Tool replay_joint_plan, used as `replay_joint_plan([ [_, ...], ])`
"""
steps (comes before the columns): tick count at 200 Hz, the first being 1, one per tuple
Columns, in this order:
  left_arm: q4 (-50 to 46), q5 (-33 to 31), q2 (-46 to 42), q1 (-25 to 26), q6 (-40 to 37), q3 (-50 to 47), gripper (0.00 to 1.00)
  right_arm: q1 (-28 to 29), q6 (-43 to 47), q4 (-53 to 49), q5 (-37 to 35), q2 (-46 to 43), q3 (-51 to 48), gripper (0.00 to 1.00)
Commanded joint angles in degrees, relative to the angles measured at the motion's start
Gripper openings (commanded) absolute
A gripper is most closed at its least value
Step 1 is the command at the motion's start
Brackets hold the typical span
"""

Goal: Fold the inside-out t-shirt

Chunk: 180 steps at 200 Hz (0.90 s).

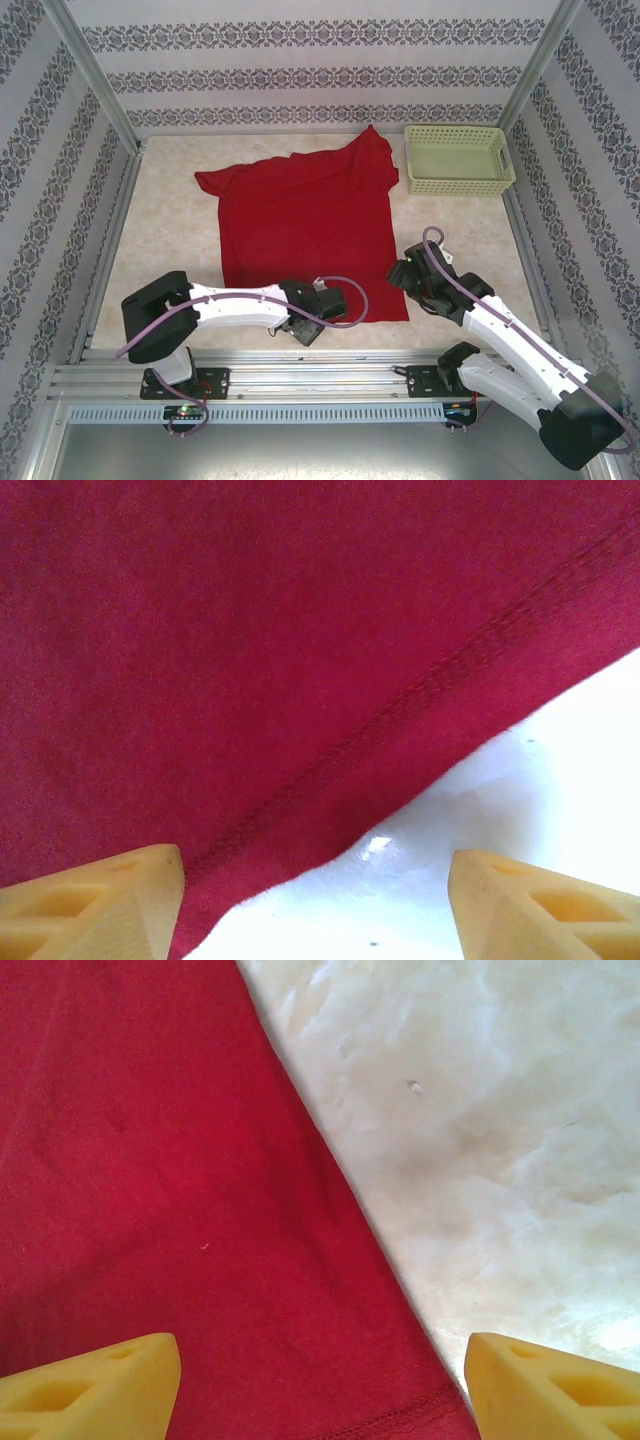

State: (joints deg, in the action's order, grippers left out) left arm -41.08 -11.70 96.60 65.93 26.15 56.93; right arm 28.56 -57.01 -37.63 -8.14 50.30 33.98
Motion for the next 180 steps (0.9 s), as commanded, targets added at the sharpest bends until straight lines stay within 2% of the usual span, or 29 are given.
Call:
replay_joint_plan([
  [1, -3.8, -3.0, 1.4, -0.5, -1.1, 1.4, 0.66, -1.0, 0.6, 0.5, 0.9, -1.4, -0.6, 0.75],
  [95, -2.2, -4.6, 0.6, -3.5, -2.7, 1.7, 0.32, -2.9, 1.0, 0.8, 2.4, -2.1, -1.1, 0.75],
  [180, -0.5, -2.9, -3.8, -3.7, -4.0, 1.2, 0.15, -2.8, 0.9, 1.8, 3.1, -0.9, -1.6, 0.75],
])
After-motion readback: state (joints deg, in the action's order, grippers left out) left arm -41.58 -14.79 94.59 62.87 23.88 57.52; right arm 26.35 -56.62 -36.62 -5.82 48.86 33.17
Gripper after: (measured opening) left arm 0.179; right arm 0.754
